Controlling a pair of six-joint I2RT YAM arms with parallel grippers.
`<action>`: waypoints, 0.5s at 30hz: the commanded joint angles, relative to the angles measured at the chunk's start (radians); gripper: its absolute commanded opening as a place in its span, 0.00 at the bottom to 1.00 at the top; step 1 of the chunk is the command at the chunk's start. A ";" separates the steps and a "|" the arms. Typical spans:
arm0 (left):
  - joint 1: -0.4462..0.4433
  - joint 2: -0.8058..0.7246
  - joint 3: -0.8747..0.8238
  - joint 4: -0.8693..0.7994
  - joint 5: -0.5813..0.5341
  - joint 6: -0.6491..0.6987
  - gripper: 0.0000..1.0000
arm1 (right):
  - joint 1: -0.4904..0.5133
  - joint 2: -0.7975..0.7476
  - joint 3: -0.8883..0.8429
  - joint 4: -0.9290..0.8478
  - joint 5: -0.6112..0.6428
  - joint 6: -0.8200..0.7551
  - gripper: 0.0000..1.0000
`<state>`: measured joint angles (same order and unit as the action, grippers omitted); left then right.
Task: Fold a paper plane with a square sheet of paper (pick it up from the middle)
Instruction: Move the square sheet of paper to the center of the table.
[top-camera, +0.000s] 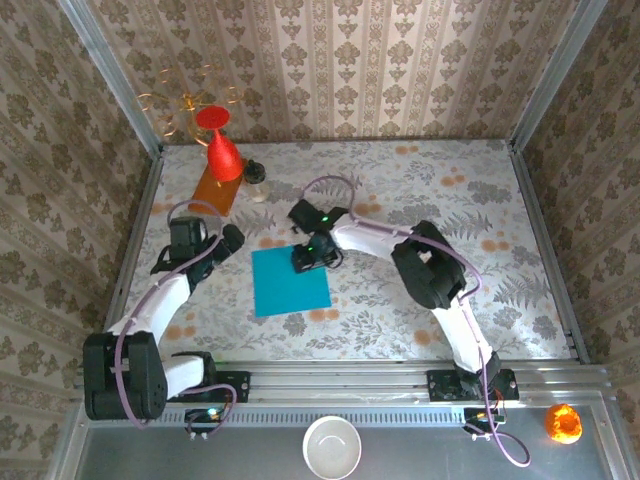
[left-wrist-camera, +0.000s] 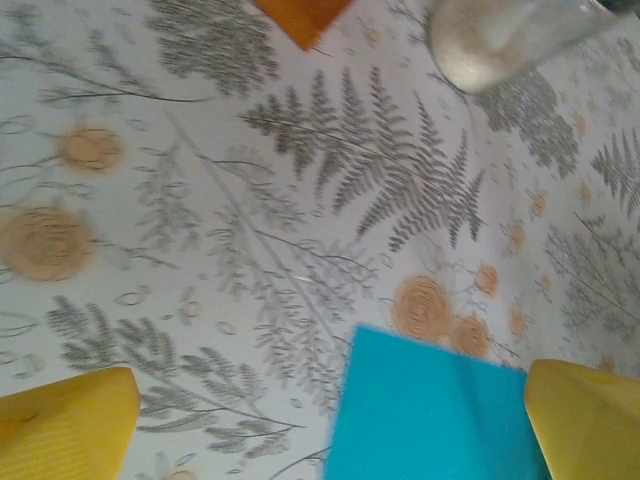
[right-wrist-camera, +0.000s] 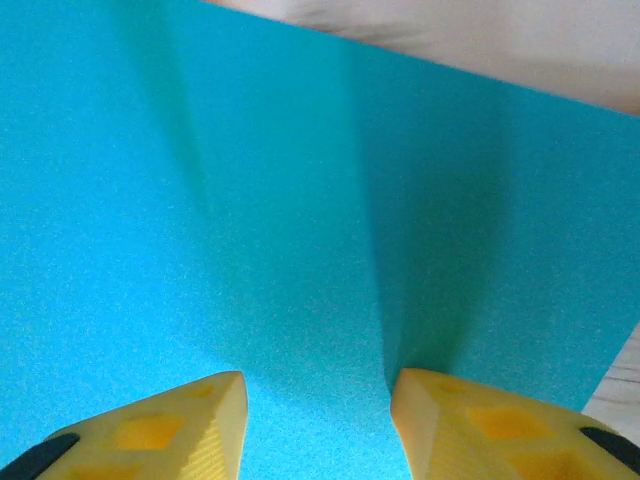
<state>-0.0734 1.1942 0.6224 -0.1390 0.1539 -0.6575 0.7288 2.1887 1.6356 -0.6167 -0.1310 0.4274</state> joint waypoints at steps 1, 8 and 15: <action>-0.055 0.057 0.063 -0.049 0.006 0.050 1.00 | -0.115 -0.013 -0.131 -0.046 0.111 0.022 0.48; -0.208 0.186 0.136 -0.032 -0.001 0.022 0.98 | -0.248 -0.078 -0.235 -0.020 0.090 -0.109 0.48; -0.367 0.340 0.260 -0.020 0.037 -0.007 0.88 | -0.290 -0.122 -0.159 -0.015 -0.077 -0.256 0.44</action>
<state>-0.3988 1.4910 0.8192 -0.1570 0.1608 -0.6479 0.4488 2.0674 1.4586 -0.5823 -0.1356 0.2405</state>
